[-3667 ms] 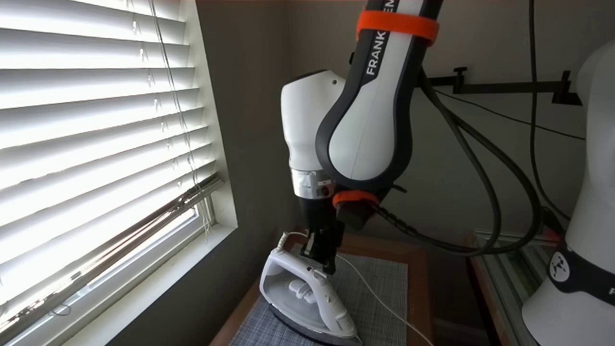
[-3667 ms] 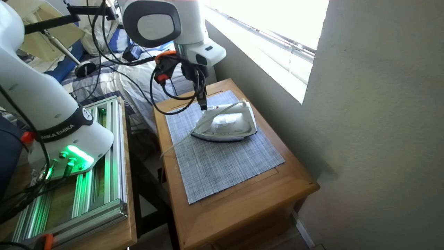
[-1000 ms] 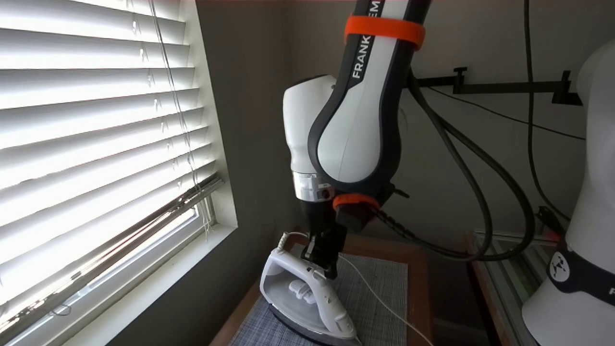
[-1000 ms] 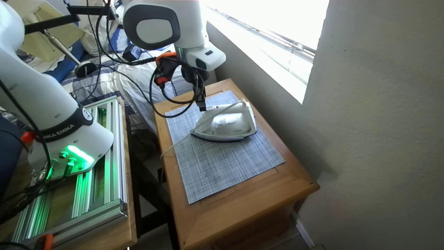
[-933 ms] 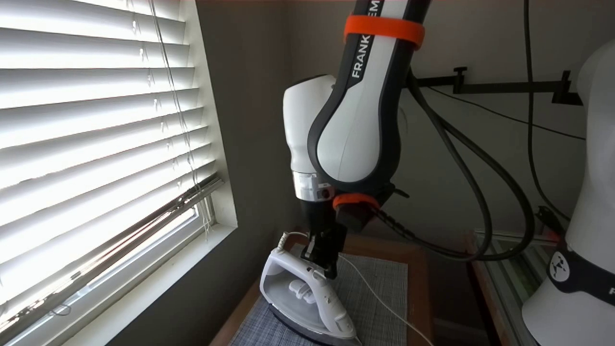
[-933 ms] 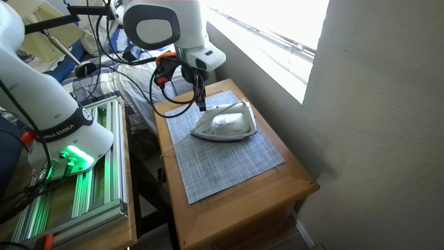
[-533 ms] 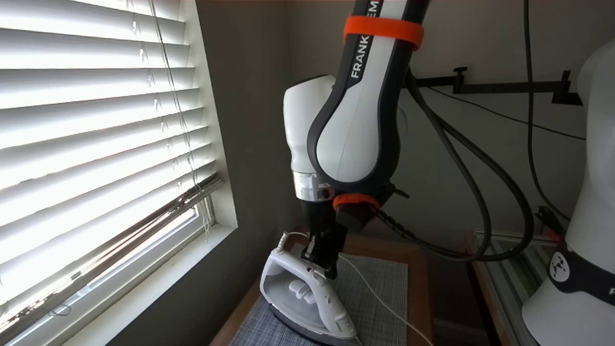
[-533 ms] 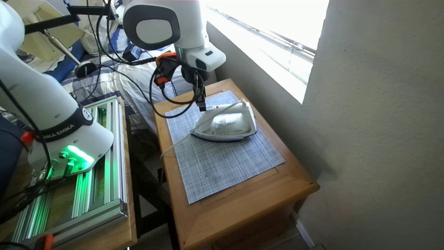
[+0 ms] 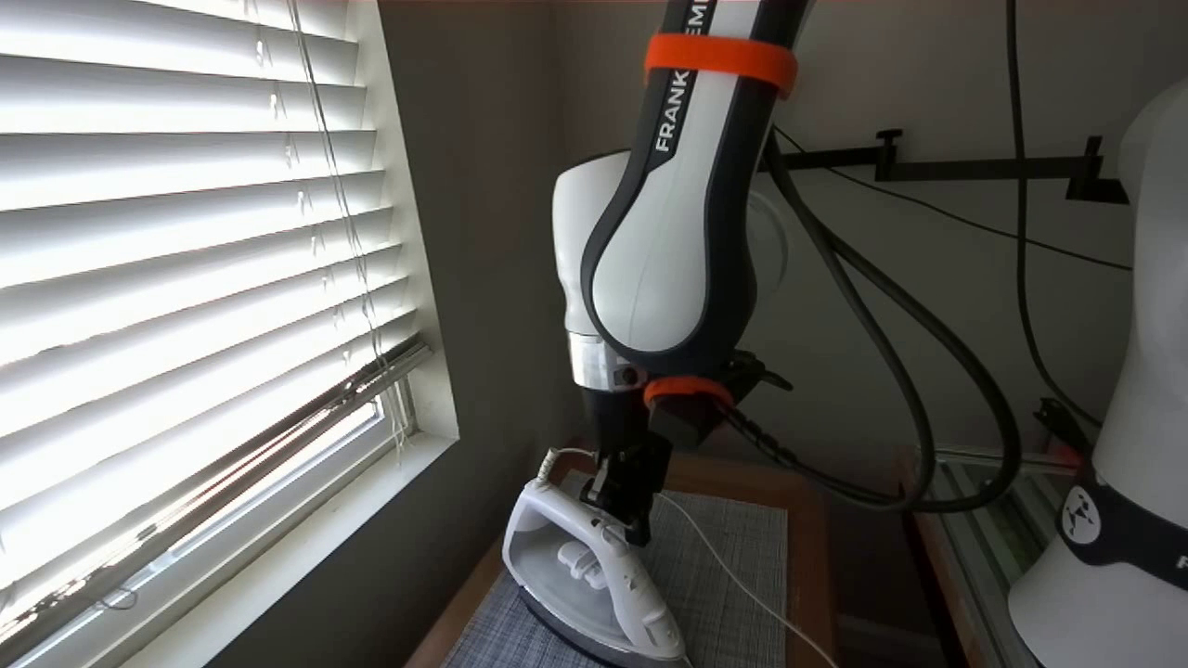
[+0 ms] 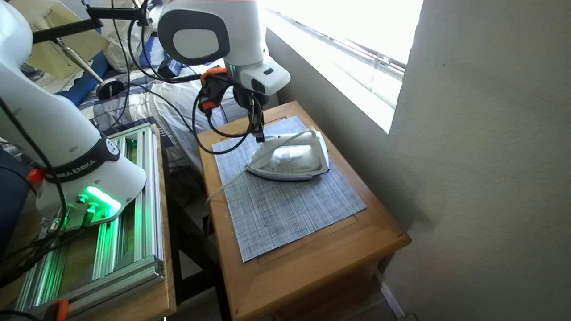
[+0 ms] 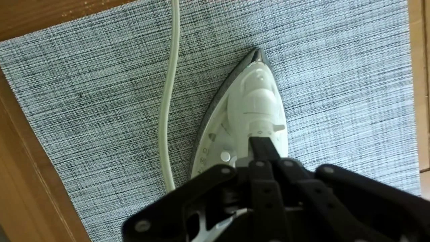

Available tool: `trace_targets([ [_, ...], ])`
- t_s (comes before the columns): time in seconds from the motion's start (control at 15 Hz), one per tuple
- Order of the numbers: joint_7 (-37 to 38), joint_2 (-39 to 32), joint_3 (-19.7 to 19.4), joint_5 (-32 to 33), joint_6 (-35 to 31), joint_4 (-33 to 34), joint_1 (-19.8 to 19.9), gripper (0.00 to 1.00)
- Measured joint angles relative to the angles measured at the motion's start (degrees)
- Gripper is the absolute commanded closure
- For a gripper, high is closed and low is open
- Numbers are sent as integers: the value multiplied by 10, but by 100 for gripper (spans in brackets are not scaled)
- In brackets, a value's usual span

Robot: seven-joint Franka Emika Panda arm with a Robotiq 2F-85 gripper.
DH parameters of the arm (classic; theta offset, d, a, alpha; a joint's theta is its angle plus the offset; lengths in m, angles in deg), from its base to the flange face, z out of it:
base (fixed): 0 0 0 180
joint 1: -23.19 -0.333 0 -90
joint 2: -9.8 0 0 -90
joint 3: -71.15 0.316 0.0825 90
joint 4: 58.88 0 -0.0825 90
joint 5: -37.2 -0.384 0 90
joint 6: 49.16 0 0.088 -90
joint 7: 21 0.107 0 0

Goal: Press the button on the handle of the iron.

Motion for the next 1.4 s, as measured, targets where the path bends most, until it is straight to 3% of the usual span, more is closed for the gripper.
trace_targets([
  [1.4,-12,-11,11,-13,-21,0,7,100],
])
